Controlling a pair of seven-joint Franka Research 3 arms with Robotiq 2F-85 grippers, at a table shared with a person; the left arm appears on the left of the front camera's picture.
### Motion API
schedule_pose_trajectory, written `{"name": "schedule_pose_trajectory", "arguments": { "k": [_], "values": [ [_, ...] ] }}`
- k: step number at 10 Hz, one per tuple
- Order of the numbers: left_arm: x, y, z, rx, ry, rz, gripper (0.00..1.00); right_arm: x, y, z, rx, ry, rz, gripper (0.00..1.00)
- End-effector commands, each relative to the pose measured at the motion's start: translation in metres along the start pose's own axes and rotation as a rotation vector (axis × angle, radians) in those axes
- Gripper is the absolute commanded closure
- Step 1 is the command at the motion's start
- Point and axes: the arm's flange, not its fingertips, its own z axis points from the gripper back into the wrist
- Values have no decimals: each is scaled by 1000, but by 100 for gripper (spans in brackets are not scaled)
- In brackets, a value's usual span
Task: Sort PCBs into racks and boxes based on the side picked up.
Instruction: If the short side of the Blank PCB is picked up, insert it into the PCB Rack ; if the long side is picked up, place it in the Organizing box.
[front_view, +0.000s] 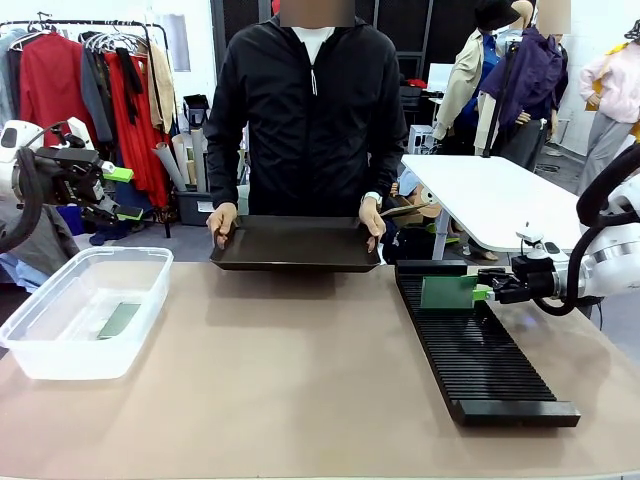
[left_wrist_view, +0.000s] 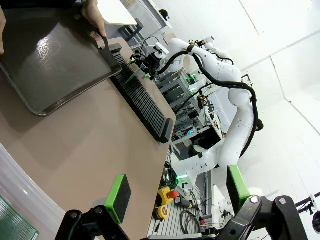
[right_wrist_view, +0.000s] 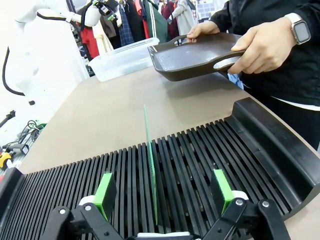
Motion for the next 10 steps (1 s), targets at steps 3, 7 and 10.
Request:
{"name": "schedule_pose_trajectory", "arguments": {
  "k": [3,7,10],
  "values": [
    [0,-2,1,-3,-9,-4,0,3,0,-1,4,-1,21,0],
    [0,-2,1,-3,-9,-4,0,3,0,-1,4,-1,21,0],
    [0,-2,1,-3,-9,-4,0,0,0,0,0,0,0,0]
  ]
}}
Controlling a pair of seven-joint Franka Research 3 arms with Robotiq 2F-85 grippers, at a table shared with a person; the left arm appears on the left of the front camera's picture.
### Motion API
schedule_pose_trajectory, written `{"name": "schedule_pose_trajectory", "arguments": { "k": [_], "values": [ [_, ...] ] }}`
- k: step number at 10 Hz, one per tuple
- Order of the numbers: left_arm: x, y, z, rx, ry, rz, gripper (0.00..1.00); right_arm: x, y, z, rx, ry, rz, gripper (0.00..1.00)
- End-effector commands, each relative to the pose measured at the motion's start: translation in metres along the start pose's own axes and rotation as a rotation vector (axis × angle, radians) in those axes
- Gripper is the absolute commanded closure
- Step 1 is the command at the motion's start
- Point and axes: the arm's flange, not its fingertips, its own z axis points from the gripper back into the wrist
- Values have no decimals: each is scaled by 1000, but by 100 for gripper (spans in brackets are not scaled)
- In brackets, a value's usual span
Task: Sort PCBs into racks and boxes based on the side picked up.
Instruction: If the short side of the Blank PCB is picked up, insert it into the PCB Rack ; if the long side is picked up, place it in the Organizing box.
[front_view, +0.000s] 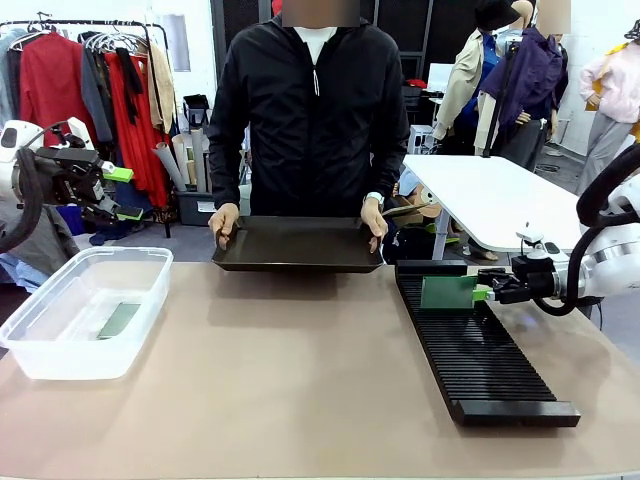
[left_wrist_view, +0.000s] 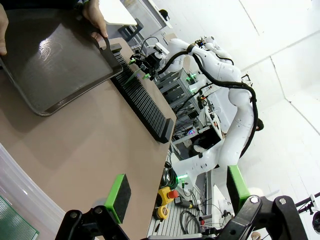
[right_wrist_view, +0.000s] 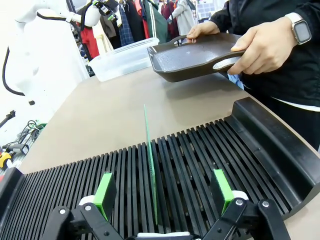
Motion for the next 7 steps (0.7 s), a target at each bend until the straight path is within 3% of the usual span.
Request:
{"name": "schedule_pose_trajectory", "arguments": {
  "k": [1,5,7],
  "values": [
    [0,-2,1,-3,-9,-4,0,16,2,2,3,-3,2,0],
    [0,-2,1,-3,-9,-4,0,72,23,11,-23,-22,-29,0],
    [0,-2,1,-3,-9,-4,0,98,39,9,-18,-48,-123,0]
  ]
}}
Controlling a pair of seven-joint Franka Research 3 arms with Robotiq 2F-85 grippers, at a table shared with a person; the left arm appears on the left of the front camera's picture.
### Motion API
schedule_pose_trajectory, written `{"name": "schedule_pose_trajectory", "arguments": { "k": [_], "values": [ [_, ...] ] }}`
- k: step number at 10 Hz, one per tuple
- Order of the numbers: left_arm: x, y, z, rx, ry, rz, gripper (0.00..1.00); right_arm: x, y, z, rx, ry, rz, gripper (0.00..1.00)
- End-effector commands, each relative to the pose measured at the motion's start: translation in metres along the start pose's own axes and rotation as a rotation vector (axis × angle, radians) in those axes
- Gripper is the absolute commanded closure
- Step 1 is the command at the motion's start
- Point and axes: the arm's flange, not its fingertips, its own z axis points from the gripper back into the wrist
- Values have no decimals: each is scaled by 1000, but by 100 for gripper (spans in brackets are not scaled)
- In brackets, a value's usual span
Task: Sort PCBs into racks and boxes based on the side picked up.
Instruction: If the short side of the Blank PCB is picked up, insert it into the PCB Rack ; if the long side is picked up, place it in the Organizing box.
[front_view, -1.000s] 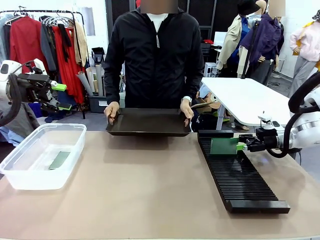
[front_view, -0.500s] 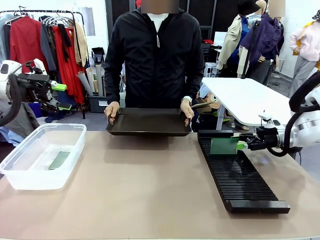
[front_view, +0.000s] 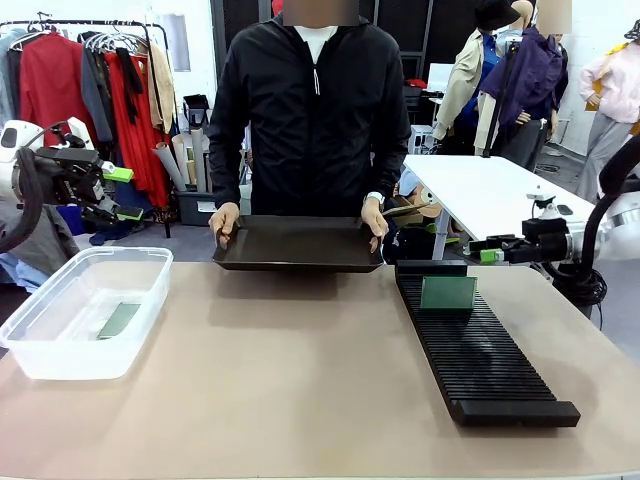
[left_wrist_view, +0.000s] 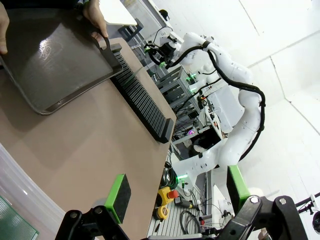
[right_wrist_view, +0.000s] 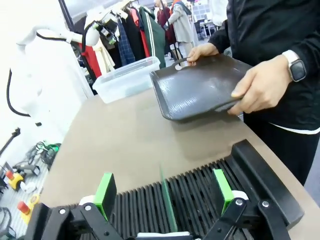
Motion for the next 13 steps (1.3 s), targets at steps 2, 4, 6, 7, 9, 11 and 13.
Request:
{"name": "schedule_pose_trajectory", "arguments": {
  "k": [2,4,6,7,9,11,13],
  "values": [
    [0,-2,1,-2,-9,-4,0,28,52,-17,-7,-31,-151,0],
    [0,-2,1,-2,-9,-4,0,42,92,-25,2,-10,-232,0],
    [0,-2,1,-2,-9,-4,0,49,135,-37,-49,18,-286,0],
    [0,-2,1,-2,-9,-4,0,51,153,-40,-57,33,-338,0],
    [0,-2,1,-2,-9,-4,0,54,185,-42,-43,16,-504,0],
    [0,-2,1,-2,-9,-4,0,59,207,-38,-18,-46,-613,0],
    [0,-2,1,-2,-9,-4,0,72,213,-23,62,-152,-734,0]
  ]
}}
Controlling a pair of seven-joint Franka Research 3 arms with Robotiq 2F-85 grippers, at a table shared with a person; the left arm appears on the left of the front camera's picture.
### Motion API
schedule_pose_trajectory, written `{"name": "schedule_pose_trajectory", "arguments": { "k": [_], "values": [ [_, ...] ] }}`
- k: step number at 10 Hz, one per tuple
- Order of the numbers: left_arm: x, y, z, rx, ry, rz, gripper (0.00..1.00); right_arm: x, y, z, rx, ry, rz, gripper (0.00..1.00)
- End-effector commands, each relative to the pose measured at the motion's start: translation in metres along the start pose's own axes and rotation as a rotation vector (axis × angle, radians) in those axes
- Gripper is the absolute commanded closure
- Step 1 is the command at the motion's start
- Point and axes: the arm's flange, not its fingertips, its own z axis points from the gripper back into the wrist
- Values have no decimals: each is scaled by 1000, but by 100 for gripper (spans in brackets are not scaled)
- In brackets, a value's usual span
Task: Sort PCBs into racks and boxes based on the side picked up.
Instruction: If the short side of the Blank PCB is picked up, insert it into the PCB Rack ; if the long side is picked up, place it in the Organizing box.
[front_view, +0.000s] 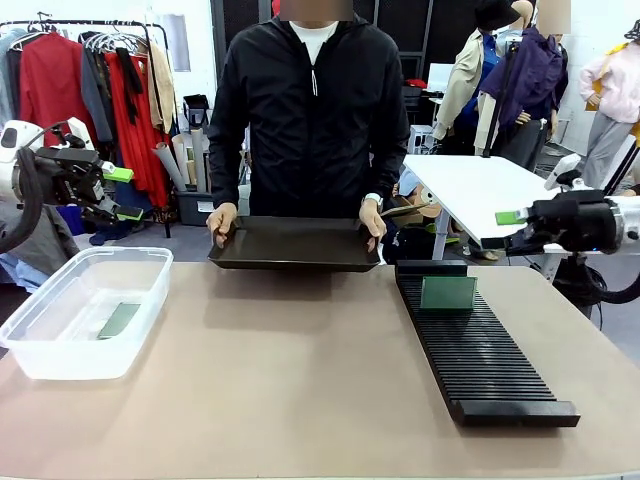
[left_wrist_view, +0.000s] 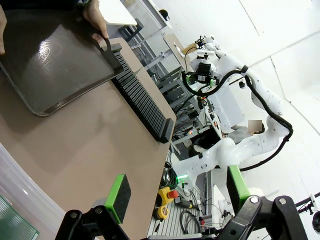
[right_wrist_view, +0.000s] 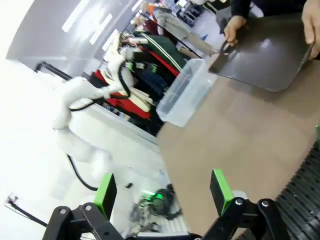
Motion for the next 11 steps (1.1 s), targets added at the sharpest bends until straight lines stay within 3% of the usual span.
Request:
{"name": "schedule_pose_trajectory", "arguments": {
  "k": [1,3,5,10,11],
  "values": [
    [0,-2,1,-2,-9,-5,0,16,10,18,85,-96,-149,0],
    [0,-2,1,-2,-9,-5,0,24,8,28,147,-131,-252,0],
    [0,-2,1,-2,-9,-5,0,23,7,28,108,-124,-288,0],
    [0,-2,1,-2,-9,-5,0,21,8,17,-57,-101,-122,0],
    [0,-2,1,-2,-9,-5,0,20,9,16,-42,-94,-114,0]
  ]
}}
